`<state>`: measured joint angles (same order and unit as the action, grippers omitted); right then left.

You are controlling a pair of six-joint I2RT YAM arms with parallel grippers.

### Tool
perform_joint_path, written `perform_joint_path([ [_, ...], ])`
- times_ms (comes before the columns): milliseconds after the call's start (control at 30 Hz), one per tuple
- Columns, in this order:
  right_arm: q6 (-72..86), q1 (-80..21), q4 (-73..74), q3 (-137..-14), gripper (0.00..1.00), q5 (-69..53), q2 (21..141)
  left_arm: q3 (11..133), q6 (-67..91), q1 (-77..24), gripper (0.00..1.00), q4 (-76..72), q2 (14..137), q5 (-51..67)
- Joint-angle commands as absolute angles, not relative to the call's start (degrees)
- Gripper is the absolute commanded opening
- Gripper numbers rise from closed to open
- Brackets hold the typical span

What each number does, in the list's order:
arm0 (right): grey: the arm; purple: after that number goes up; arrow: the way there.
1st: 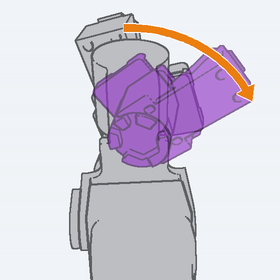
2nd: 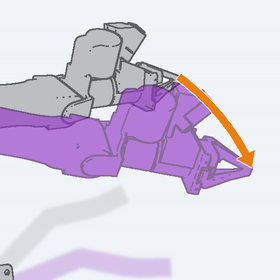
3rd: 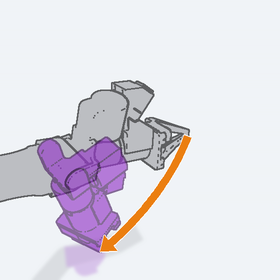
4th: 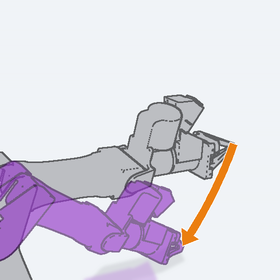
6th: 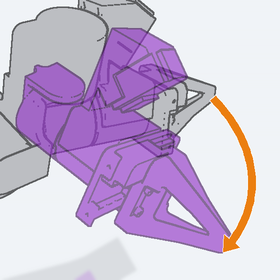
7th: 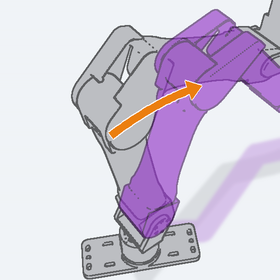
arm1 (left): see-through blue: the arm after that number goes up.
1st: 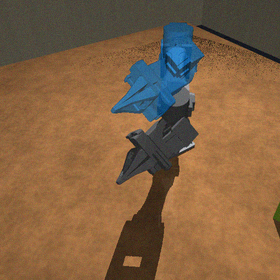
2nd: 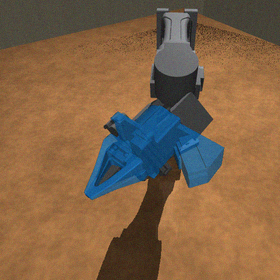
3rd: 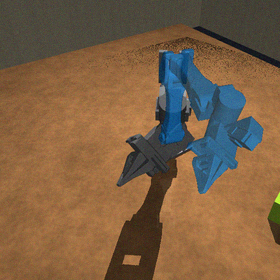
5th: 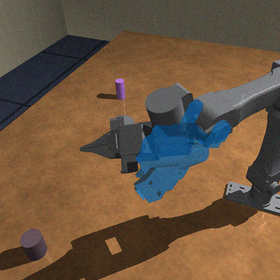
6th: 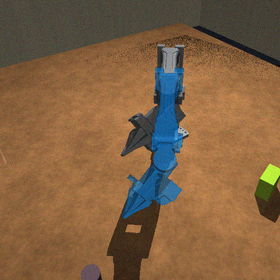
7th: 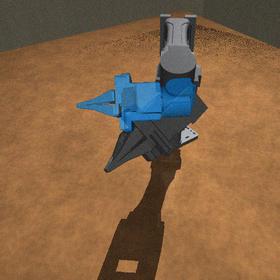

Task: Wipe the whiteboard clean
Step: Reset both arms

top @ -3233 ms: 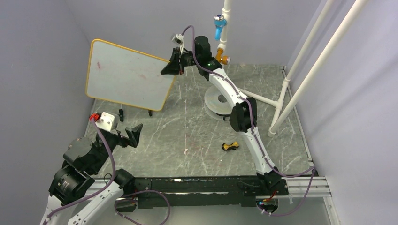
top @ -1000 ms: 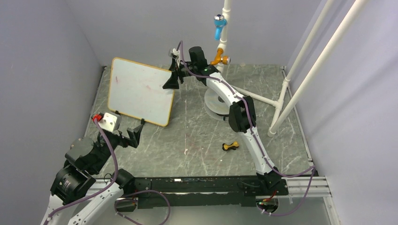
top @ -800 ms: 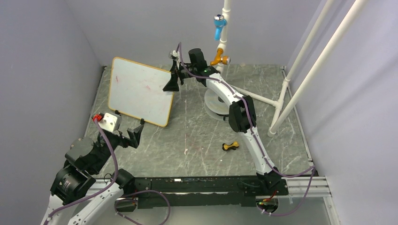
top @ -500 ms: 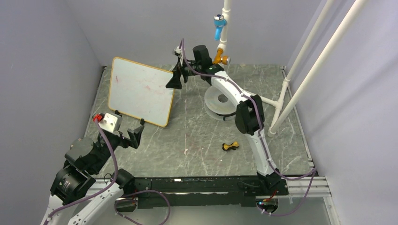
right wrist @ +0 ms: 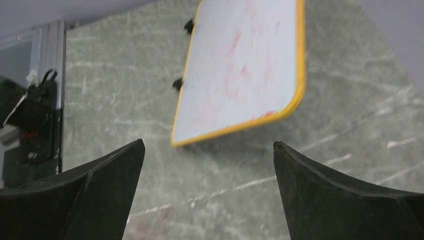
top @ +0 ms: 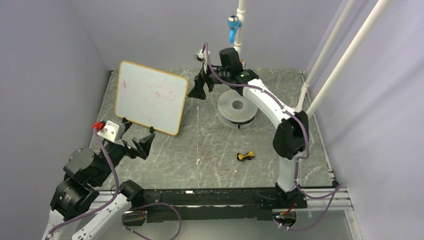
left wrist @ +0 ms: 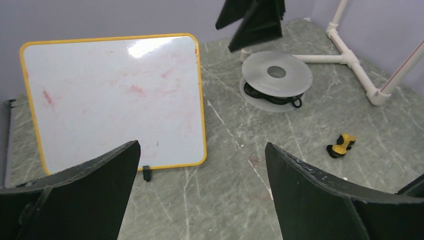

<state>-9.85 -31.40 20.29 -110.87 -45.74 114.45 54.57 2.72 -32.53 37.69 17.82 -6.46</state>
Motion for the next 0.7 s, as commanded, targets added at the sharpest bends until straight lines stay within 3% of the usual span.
perform_joint_path([
  [0, -15.49, -33.91, 26.02, -98.35, 1.0, -42.77, 103.98, 56.37, 7.04, -32.34, 0.99, 35.16, 20.51, -4.02],
  [267, -29.66, -36.49, 36.45, -76.3, 1.0, -34.01, 75.16, 51.88, 14.09, -32.33, 0.99, 32.64, 19.45, -3.05],
  [400, -26.38, -26.72, 41.13, -73.61, 1.0, -34.14, 62.81, 50.83, 15.02, -32.3, 1.0, 32.79, 18.97, -5.15],
  [533, -13.99, -24.11, 37.27, -69.06, 1.0, -21.56, 50.68, 51.29, 13.84, -32.29, 0.99, 35.22, 18.83, -9.56],
  [667, -9.13, -18.0, 35.36, -66.66, 1.0, -17.12, 42.53, 51.99, 13.38, -32.28, 0.99, 35.86, 18.23, -9.65],
])
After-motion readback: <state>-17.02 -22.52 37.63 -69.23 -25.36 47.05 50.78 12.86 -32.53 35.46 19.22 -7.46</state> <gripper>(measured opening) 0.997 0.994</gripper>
